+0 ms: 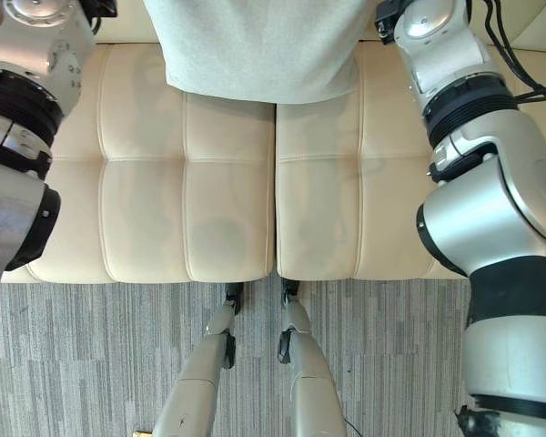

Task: Pick up all the scattered cushions and arrange them neatly on the sofa.

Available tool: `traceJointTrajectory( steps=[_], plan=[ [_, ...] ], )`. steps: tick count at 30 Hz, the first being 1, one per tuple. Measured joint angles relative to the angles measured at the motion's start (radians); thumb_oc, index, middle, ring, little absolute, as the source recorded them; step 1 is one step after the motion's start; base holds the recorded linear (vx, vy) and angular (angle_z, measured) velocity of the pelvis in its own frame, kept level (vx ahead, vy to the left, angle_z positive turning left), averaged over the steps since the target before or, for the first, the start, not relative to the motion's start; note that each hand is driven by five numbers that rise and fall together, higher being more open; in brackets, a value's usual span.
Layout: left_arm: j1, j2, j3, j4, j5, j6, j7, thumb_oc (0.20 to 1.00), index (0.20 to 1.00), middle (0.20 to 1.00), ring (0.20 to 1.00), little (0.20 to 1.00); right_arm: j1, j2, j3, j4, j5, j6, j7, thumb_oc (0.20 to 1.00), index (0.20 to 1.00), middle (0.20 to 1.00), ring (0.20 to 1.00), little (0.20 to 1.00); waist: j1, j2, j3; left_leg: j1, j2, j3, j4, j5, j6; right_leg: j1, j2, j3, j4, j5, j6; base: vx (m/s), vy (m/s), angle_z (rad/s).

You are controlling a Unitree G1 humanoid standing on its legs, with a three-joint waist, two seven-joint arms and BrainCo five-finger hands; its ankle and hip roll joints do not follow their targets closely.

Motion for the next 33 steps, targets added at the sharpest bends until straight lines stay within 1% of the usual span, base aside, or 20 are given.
traceJointTrajectory(
  steps=[4, 7, 10, 12, 13, 14, 16, 17, 18, 21, 22, 23, 24, 25, 28, 29, 30, 31, 32, 33],
  plan=[
    [0.026, 0.013, 0.086, -0.003, -0.171, 0.003, -0.007, 1.000, 1.000, 1.000, 1.000, 1.000, 0.008, -0.014, -0.048, -0.002, 0.032, 0.019, -0.013, 1.000, 1.000, 1.000, 1.000, 1.000, 0.006, -0.002, 0.002, 0.045, 0.002, -0.001, -0.023, 0.001, 0.001, 0.040, 0.002, -0.001, -0.008, 0.000, 0.000, 0.02, 0.007, 0.00],
    [0.072, 0.033, 0.082, -0.006, -0.210, 0.001, -0.011, 1.000, 1.000, 1.000, 1.000, 1.000, 0.023, -0.015, -0.037, -0.001, 0.030, 0.024, -0.019, 1.000, 1.000, 1.000, 1.000, 1.000, 0.010, -0.003, 0.000, 0.095, 0.002, -0.004, -0.034, 0.000, 0.000, 0.092, 0.002, -0.002, -0.020, -0.004, 0.005, 0.02, 0.026, 0.03],
    [0.081, 0.035, 0.078, -0.004, -0.250, 0.004, -0.011, 1.000, 1.000, 1.000, 1.000, 1.000, 0.024, -0.002, -0.041, 0.028, 0.002, 0.040, -0.040, 1.000, 1.000, 1.000, 1.000, 1.000, 0.011, -0.004, 0.000, 0.093, 0.001, -0.006, -0.034, -0.002, -0.006, 0.095, 0.003, -0.002, -0.021, -0.006, 0.009, 0.01, 0.028, 0.07],
    [0.103, 0.031, 0.100, -0.008, -0.250, 0.005, 0.000, 1.000, 1.000, 1.000, 1.000, 1.000, 0.057, 0.017, -0.110, 0.043, -0.017, 0.050, -0.094, 1.000, 1.000, 1.000, 1.000, 1.000, 0.016, -0.004, -0.002, 0.081, -0.001, -0.010, -0.028, 0.000, -0.008, 0.086, 0.002, -0.002, -0.021, -0.013, 0.020, 0.02, 0.038, 0.04],
    [0.109, 0.029, 0.141, -0.020, -0.262, 0.004, 0.018, 1.000, 1.000, 1.000, 1.000, 1.000, 0.072, 0.018, -0.167, 0.037, -0.017, 0.059, -0.131, 1.000, 1.000, 1.000, 1.000, 1.000, 0.020, -0.004, -0.004, 0.064, -0.002, -0.010, -0.020, 0.000, -0.008, 0.073, 0.002, -0.002, -0.021, -0.012, 0.021, 0.00, 0.000, 0.00],
    [0.114, 0.026, 0.191, -0.041, -0.291, 0.002, 0.046, 1.000, 1.000, 1.000, 1.000, 1.000, 0.084, 0.017, -0.278, 0.037, -0.001, 0.062, -0.190, 1.000, 1.000, 1.000, 1.000, 1.000, 0.028, -0.004, -0.003, 0.041, -0.003, -0.015, -0.016, 0.007, -0.004, 0.052, 0.002, -0.001, -0.020, 0.001, 0.014, 0.00, 0.000, 0.00],
    [0.118, 0.032, 0.199, -0.043, -0.287, 0.003, 0.059, 1.000, 1.000, 1.000, 1.000, 1.000, 0.095, 0.010, -0.344, 0.039, 0.048, 0.054, -0.236, 1.000, 1.000, 1.000, 1.000, 1.000, 0.032, -0.003, -0.003, 0.025, -0.004, -0.021, -0.017, 0.016, -0.001, 0.037, 0.002, -0.004, -0.021, 0.011, 0.011, 0.03, 0.024, 0.05],
    [0.141, 0.057, 0.189, -0.031, -0.284, 0.002, 0.066, 1.000, 1.000, 1.000, 1.000, 1.000, 0.098, 0.000, -0.399, 0.062, 0.121, 0.043, -0.266, 1.000, 1.000, 1.000, 1.000, 1.000, 0.032, -0.002, -0.002, 0.024, -0.004, -0.022, -0.019, 0.020, 0.000, 0.036, 0.001, -0.003, -0.022, 0.011, 0.011, 0.03, 0.027, 0.05],
    [0.152, 0.075, 0.189, -0.019, -0.276, 0.006, 0.068, 1.000, 1.000, 1.000, 1.000, 1.000, 0.102, -0.016, -0.399, 0.070, 0.158, 0.031, -0.276, 1.000, 1.000, 1.000, 1.000, 1.000, 0.033, -0.002, -0.002, 0.025, -0.004, -0.023, -0.020, 0.019, 0.000, 0.037, 0.001, -0.003, -0.022, 0.011, 0.011, 0.04, 0.035, 0.02],
    [0.228, 0.220, 0.143, -0.017, -0.161, 0.011, 0.056, 1.000, 1.000, 1.000, 1.000, 1.000, 0.148, -0.111, -0.452, 0.077, 0.266, -0.012, -0.273, 1.000, 1.000, 1.000, 1.000, 1.000, 0.033, -0.001, -0.001, 0.048, -0.004, -0.018, -0.029, 0.020, 0.000, 0.055, 0.001, -0.001, -0.026, 0.011, 0.011, 0.01, 0.001, -0.02],
    [0.289, 0.279, 0.090, -0.013, -0.060, 0.014, 0.049, 1.000, 1.000, 1.000, 1.000, 1.000, 0.211, -0.130, -0.476, 0.077, 0.285, -0.028, -0.265, 1.000, 1.000, 1.000, 1.000, 1.000, 0.032, -0.001, 0.000, 0.088, -0.002, -0.013, -0.046, 0.019, 0.000, 0.087, 0.002, 0.000, -0.030, 0.011, 0.011, 0.03, -0.002, -0.07],
    [0.352, 0.306, 0.070, -0.003, -0.002, 0.014, 0.045, 1.000, 1.000, 1.000, 1.000, 1.000, 0.273, -0.134, -0.477, 0.077, 0.289, -0.033, -0.263, 1.000, 1.000, 1.000, 1.000, 1.000, 0.033, -0.001, -0.001, 0.133, -0.001, -0.009, -0.064, 0.019, -0.001, 0.128, 0.003, 0.002, -0.042, 0.008, 0.014, 0.03, -0.002, -0.09],
    [0.407, 0.309, 0.097, 0.005, 0.020, 0.017, 0.044, 1.000, 1.000, 1.000, 1.000, 1.000, 0.324, -0.134, -0.483, 0.078, 0.289, -0.033, -0.257, 1.000, 1.000, 1.000, 1.000, 1.000, 0.034, -0.001, -0.001, 0.174, -0.001, -0.005, -0.082, 0.017, -0.003, 0.166, 0.003, 0.007, -0.055, 0.001, 0.023, 0.02, 0.025, -0.09],
    [0.499, 0.312, 0.208, -0.018, 0.039, 0.019, 0.030, 1.000, 1.000, 1.000, 1.000, 1.000, 0.374, -0.132, -0.542, 0.072, 0.297, -0.045, -0.239, 1.000, 1.000, 1.000, 1.000, 1.000, 0.034, -0.001, -0.004, 0.201, -0.002, -0.002, -0.096, 0.012, -0.010, 0.194, 0.003, 0.009, -0.071, -0.005, 0.030, 0.04, 0.031, -0.07],
    [0.708, 0.305, 0.323, -0.044, 0.039, 0.023, -0.006, 1.000, 1.000, 1.000, 1.000, 1.000, 0.526, -0.132, -0.638, -0.007, 0.319, -0.069, -0.203, 1.000, 1.000, 1.000, 1.000, 1.000, 0.028, -0.001, -0.023, 0.204, -0.001, 0.002, -0.094, 0.013, -0.009, 0.195, 0.004, 0.016, -0.071, -0.009, 0.037, 0.06, 0.041, -0.05],
    [0.845, 0.307, 0.391, -0.081, 0.045, 0.032, -0.029, 1.000, 1.000, 1.000, 1.000, 1.000, 0.653, -0.129, -0.699, -0.092, 0.342, -0.078, -0.180, 1.000, 1.000, 1.000, 1.000, 1.000, 0.023, 0.000, -0.023, 0.210, 0.000, 0.004, -0.093, 0.013, -0.009, 0.199, 0.006, 0.016, -0.069, -0.008, 0.035, 0.11, 0.032, -0.04],
    [1.020, 0.296, 0.484, -0.180, 0.071, 0.019, -0.057, 1.000, 1.000, 1.000, 1.000, 1.000, 0.817, -0.116, -0.759, -0.263, 0.345, -0.099, -0.142, 1.000, 1.000, 1.000, 1.000, 1.000, 0.016, 0.001, -0.022, 0.238, 0.000, 0.005, -0.101, 0.012, -0.009, 0.223, 0.006, 0.020, -0.069, -0.008, 0.035, 0.04, 0.019, -0.12],
    [1.132, 0.260, 0.531, -0.165, 0.081, 0.040, -0.063, 1.000, 1.000, 1.000, 1.000, 1.000, 0.911, -0.089, -0.798, -0.289, 0.350, -0.086, -0.130, 1.000, 1.000, 1.000, 1.000, 1.000, 0.015, 0.001, -0.022, 0.281, 0.002, 0.011, -0.125, 0.012, -0.009, 0.254, 0.007, 0.029, -0.080, -0.009, 0.036, 0.12, 0.034, -0.17],
    [1.264, 0.248, 0.540, -0.233, 0.116, 0.045, -0.079, 1.000, 1.000, 1.000, 1.000, 1.000, 1.049, -0.068, -0.843, -0.427, 0.343, -0.097, -0.107, 1.000, 1.000, 1.000, 1.000, 1.000, 0.016, 0.001, -0.022, 0.311, 0.003, 0.022, -0.133, 0.009, -0.009, 0.286, 0.007, 0.030, -0.089, -0.014, 0.042, 0.05, 0.024, -0.17],
    [1.383, 0.202, 0.573, -0.269, 0.156, 0.043, -0.090, 1.000, 1.000, 1.000, 1.000, 1.000, 1.191, -0.032, -0.887, -0.497, 0.318, -0.108, -0.076, 1.000, 1.000, 1.000, 1.000, 1.000, 0.012, 0.002, -0.022, 0.354, 0.005, 0.025, -0.149, 0.006, -0.008, 0.324, 0.010, 0.030, -0.100, -0.017, 0.043, 0.12, 0.032, -0.09]
  ],
)
